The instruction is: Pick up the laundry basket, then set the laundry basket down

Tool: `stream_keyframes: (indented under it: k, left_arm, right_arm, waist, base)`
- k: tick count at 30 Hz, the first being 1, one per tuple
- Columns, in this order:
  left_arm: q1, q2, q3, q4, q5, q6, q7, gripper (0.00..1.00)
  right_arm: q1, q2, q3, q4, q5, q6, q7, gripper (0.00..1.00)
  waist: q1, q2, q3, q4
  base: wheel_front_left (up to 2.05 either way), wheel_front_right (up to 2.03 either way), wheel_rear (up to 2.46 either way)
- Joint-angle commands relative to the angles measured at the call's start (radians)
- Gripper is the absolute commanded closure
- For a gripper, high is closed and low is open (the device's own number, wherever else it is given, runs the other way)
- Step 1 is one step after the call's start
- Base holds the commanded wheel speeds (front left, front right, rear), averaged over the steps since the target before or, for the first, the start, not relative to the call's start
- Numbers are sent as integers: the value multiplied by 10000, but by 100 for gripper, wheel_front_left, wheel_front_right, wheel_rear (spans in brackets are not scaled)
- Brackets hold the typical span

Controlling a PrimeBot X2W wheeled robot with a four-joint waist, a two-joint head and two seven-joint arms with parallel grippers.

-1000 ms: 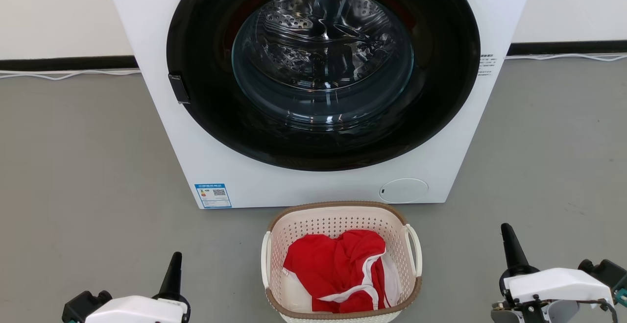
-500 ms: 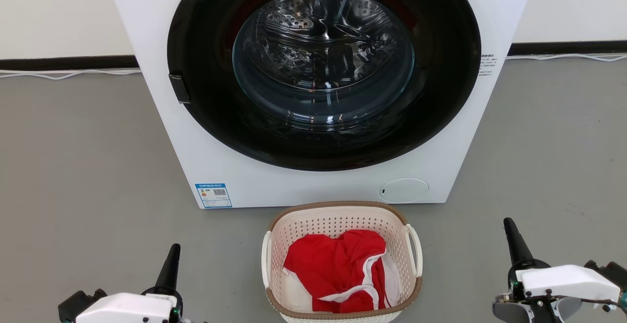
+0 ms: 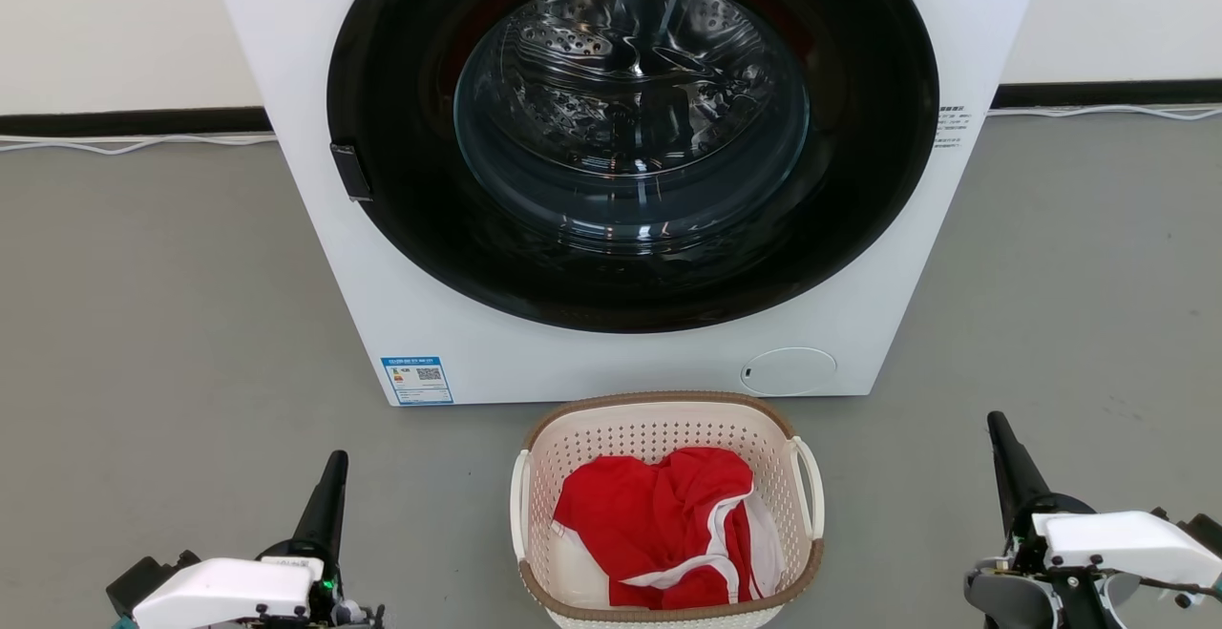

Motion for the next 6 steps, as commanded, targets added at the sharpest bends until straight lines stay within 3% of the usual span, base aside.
stream_keyframes:
  k: [1,6]
  left_arm:
    - [-527,137,319,-349,-270,-138,122,100]
    - [-558,144,379,-444,-772,-210,268,100]
  right_arm:
    - [-184,-54,174,-390,315,66,131,100]
    - [-177,-55,140,-518,926,68,275,100]
  waist:
    - [0,-1,0,2]
    - [0,-1,1,7]
  base:
    - [0,0,0]
    - [0,0,0]
